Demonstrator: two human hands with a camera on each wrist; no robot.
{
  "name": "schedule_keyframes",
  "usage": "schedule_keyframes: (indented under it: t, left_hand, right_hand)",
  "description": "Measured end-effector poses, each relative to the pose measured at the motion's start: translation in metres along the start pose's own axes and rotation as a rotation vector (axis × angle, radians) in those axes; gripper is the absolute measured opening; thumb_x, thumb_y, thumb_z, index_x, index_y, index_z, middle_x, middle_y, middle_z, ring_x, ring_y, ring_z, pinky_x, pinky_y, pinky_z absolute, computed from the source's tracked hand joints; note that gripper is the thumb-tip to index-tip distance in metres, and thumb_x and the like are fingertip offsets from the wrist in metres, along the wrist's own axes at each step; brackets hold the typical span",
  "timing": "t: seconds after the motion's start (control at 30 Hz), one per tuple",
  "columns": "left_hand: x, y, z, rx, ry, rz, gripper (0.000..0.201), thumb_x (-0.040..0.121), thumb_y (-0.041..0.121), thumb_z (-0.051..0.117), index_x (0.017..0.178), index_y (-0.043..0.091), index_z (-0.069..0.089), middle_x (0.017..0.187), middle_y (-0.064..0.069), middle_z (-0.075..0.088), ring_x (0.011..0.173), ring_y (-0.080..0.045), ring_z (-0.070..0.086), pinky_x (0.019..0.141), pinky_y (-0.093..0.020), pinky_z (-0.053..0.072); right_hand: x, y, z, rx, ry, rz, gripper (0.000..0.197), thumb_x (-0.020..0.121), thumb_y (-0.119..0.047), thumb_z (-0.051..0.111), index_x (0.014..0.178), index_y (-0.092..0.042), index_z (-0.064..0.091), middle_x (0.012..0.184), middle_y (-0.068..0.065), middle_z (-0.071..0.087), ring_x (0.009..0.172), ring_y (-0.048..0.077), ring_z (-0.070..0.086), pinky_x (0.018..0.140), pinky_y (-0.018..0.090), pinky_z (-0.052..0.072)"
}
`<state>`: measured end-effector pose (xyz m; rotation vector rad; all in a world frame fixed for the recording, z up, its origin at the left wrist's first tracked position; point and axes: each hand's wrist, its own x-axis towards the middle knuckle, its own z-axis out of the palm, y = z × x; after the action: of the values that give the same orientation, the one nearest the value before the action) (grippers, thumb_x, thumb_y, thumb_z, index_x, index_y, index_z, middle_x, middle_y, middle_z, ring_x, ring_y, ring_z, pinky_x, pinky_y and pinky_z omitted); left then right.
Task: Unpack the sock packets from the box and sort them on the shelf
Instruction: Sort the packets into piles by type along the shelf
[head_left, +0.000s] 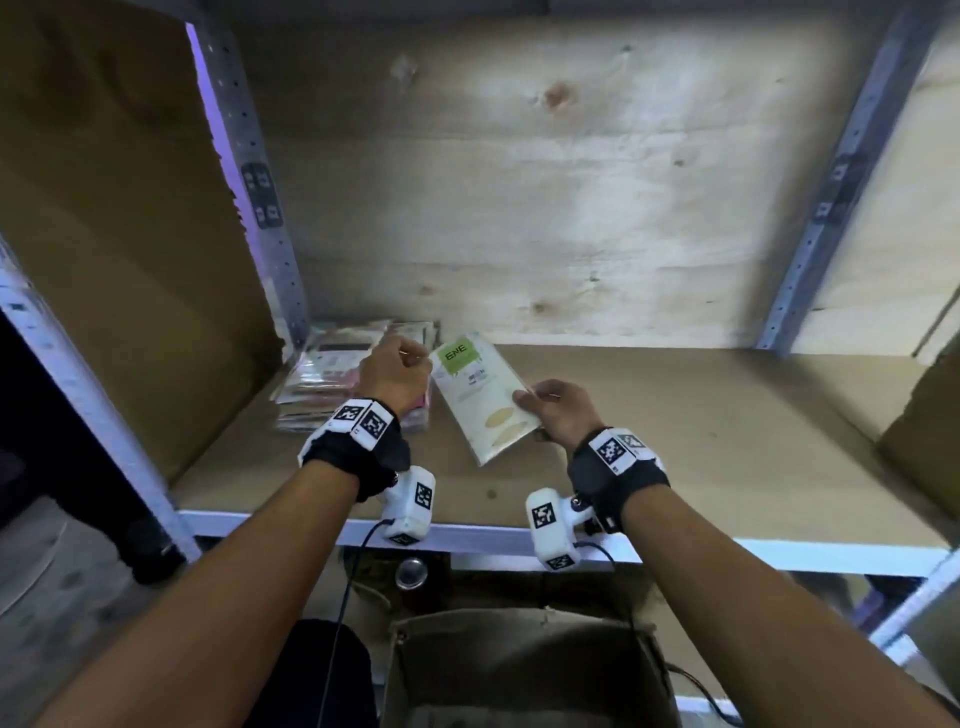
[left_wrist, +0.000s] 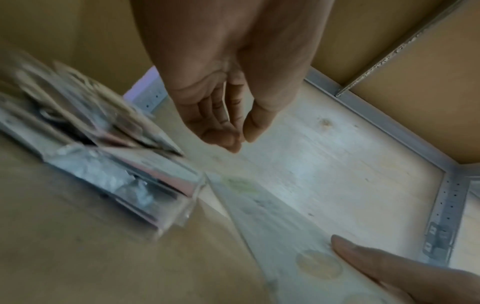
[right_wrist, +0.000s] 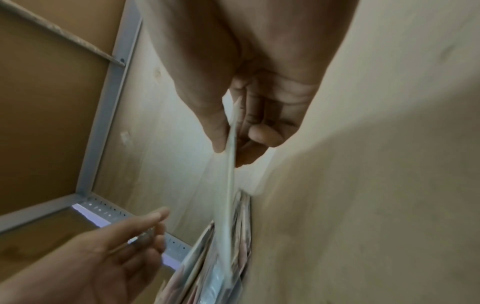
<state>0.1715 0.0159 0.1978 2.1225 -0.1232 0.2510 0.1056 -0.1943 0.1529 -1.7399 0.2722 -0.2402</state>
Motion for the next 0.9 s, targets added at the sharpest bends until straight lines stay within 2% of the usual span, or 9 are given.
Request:
schedule_keyframes:
  t: [0.1, 0.2, 0.3, 0.37, 0.47, 0.53, 0.63, 0.77, 0.9]
  left_hand:
    - [-0.004, 0.009, 0.026, -0.184, -0.090, -0.084, 0.011, 0.087, 0.017, 0.067, 0.080, 0.022, 0.060, 0.101, -0.020, 0.072, 0.082, -0.034, 0.067, 0.083, -0.045, 0.059]
    - [-0.008, 0.019, 0.049, -0.246, -0.111, -0.166, 0.018, 0.084, 0.036, 0.069, 0.089, 0.022, 0.059, 0.081, -0.013, 0.073, 0.076, -0.030, 0.071, 0.086, -0.047, 0.058]
    - [-0.010, 0.035, 0.070, -0.382, -0.204, -0.238, 0.040, 0.087, 0.048, 0.066, 0.095, 0.009, 0.063, 0.072, -0.012, 0.067, 0.059, -0.024, 0.063, 0.079, -0.043, 0.061]
    - [-0.012, 0.045, 0.078, -0.516, -0.272, -0.282, 0.044, 0.087, 0.055, 0.063, 0.092, 0.012, 0.063, 0.086, -0.010, 0.065, 0.071, -0.021, 0.068, 0.072, -0.036, 0.062]
    - [-0.009, 0.055, 0.090, -0.657, -0.378, -0.326, 0.071, 0.080, 0.070, 0.061, 0.124, 0.015, 0.054, 0.114, -0.010, 0.060, 0.098, -0.027, 0.070, 0.078, -0.036, 0.062]
    - [-0.005, 0.058, 0.096, -0.749, -0.426, -0.347, 0.084, 0.075, 0.073, 0.064, 0.131, 0.012, 0.051, 0.119, -0.014, 0.060, 0.102, -0.028, 0.070, 0.079, -0.039, 0.062]
    - [-0.001, 0.058, 0.106, -0.817, -0.433, -0.372, 0.066, 0.081, 0.059, 0.069, 0.122, 0.009, 0.058, 0.115, -0.014, 0.066, 0.097, -0.024, 0.073, 0.068, -0.032, 0.061]
    - [0.001, 0.046, 0.117, -0.819, -0.341, -0.381, 0.008, 0.096, 0.019, 0.059, 0.094, 0.012, 0.061, 0.091, -0.010, 0.068, 0.076, -0.014, 0.071, 0.057, -0.025, 0.059]
    - [0.004, 0.026, 0.119, -0.777, -0.282, -0.362, 0.010, 0.097, 0.009, 0.054, 0.100, 0.014, 0.063, 0.096, -0.006, 0.070, 0.084, -0.015, 0.068, 0.066, -0.027, 0.058]
  right_hand:
    - [-0.009, 0.001, -0.023, 0.142, 0.021, -0.008, 0.017, 0.083, -0.017, 0.076, 0.076, -0.015, 0.060, 0.083, 0.011, 0.071, 0.074, 0.027, 0.066, 0.067, 0.043, 0.056]
    - [-0.015, -0.001, -0.045, 0.193, 0.053, -0.055, 0.017, 0.081, -0.016, 0.078, 0.074, -0.015, 0.063, 0.072, 0.002, 0.071, 0.065, 0.021, 0.065, 0.061, 0.031, 0.052]
    - [-0.016, -0.006, -0.063, 0.235, 0.089, -0.111, 0.016, 0.079, -0.013, 0.080, 0.075, -0.015, 0.064, 0.080, 0.009, 0.069, 0.068, 0.020, 0.061, 0.061, 0.027, 0.048]
    - [-0.018, -0.010, -0.070, 0.232, 0.100, -0.165, 0.016, 0.077, -0.009, 0.081, 0.074, -0.014, 0.066, 0.078, 0.008, 0.067, 0.068, 0.019, 0.060, 0.059, 0.024, 0.048]
    - [-0.019, -0.012, -0.080, 0.154, 0.071, -0.273, 0.013, 0.078, -0.005, 0.080, 0.077, -0.008, 0.067, 0.075, 0.010, 0.066, 0.069, 0.021, 0.059, 0.064, 0.029, 0.049]
    - [-0.022, -0.012, -0.083, 0.052, 0.031, -0.339, 0.013, 0.077, -0.008, 0.080, 0.079, -0.005, 0.068, 0.079, 0.017, 0.067, 0.071, 0.025, 0.060, 0.069, 0.031, 0.050]
    - [-0.023, -0.008, -0.083, -0.085, -0.011, -0.381, 0.016, 0.076, -0.011, 0.082, 0.081, -0.002, 0.069, 0.085, 0.020, 0.070, 0.081, 0.033, 0.064, 0.076, 0.034, 0.052]
    - [-0.021, -0.002, -0.082, -0.228, -0.064, -0.391, 0.019, 0.074, -0.010, 0.083, 0.084, -0.006, 0.068, 0.087, 0.010, 0.069, 0.078, 0.019, 0.060, 0.070, 0.022, 0.046]
    - [-0.015, 0.002, -0.085, -0.304, -0.161, -0.304, 0.025, 0.071, -0.024, 0.086, 0.089, -0.015, 0.071, 0.098, 0.005, 0.069, 0.086, 0.013, 0.061, 0.072, 0.019, 0.049]
